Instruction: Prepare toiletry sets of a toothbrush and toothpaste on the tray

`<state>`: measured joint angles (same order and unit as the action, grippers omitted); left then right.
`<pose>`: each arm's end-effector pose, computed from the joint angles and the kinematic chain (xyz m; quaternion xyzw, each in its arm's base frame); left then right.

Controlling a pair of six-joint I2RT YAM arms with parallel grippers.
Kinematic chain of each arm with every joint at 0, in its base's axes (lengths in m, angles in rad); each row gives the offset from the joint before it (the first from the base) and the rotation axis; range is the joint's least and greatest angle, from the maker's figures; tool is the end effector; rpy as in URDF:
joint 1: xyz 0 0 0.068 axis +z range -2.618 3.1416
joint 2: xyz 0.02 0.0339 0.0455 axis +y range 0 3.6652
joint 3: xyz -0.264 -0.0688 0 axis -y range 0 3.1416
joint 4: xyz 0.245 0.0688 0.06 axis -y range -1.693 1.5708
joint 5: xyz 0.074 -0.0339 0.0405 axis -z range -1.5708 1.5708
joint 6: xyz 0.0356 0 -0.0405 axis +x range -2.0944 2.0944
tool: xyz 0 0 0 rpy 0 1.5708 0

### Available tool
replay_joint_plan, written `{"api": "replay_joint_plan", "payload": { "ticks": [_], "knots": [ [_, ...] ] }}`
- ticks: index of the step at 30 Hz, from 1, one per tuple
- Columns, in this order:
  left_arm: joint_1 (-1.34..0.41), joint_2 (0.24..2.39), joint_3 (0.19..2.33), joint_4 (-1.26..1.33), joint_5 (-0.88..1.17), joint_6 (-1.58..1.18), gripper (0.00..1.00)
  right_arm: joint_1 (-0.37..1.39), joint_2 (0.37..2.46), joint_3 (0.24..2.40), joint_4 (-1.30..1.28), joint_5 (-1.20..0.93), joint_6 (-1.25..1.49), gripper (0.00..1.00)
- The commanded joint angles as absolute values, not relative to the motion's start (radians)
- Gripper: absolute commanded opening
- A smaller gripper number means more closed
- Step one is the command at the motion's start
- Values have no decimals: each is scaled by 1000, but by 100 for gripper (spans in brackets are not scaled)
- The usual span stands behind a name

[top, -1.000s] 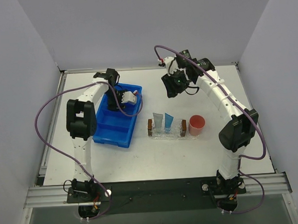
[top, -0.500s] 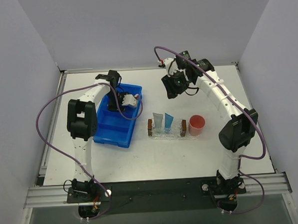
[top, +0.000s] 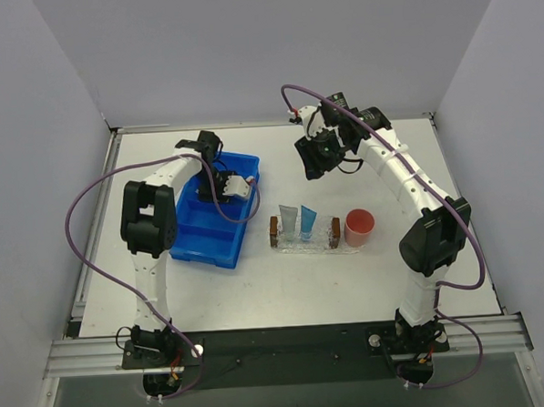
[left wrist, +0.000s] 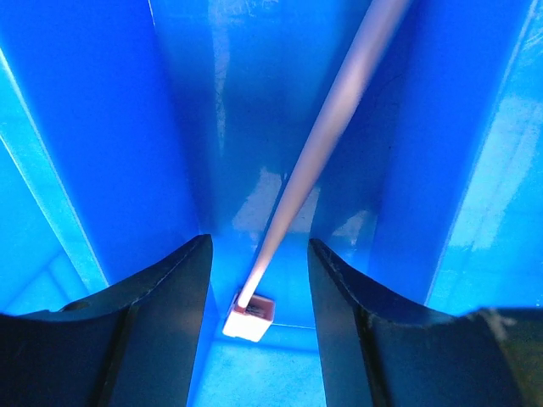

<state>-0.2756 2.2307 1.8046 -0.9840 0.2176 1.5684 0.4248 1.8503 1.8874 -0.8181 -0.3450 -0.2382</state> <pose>0.4282 -0.1291 0.1681 0.7948 0.5918 -0.0383 0.1289 0.3702 0.1807 0.3606 -0.3584 0.8383 0.1931 0.3626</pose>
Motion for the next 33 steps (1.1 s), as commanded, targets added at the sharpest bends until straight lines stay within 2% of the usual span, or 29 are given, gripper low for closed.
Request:
{"api": "replay_joint_plan", "payload": {
  "ticks": [1, 8, 13, 22, 27, 33],
  "knots": [
    [-276, 2301, 1743, -936, 259, 1604, 60, 423, 1816, 1875, -825, -334, -244, 38],
    [-275, 2306, 1750, -943, 258, 1600, 57, 431, 1807, 1870, -825, -321, -253, 38],
    [-276, 2295, 1729, -927, 256, 1594, 36, 442, 1802, 1870, -824, -311, -256, 38],
    [-276, 2217, 1632, -812, 255, 1548, 20, 459, 1789, 1855, -824, -298, -267, 38],
    [-276, 2186, 1634, -805, 258, 1506, 1, 468, 1787, 1853, -824, -298, -270, 37],
    [-272, 2140, 1655, -821, 285, 1480, 0, 474, 1784, 1850, -822, -298, -273, 36]
  ]
}}
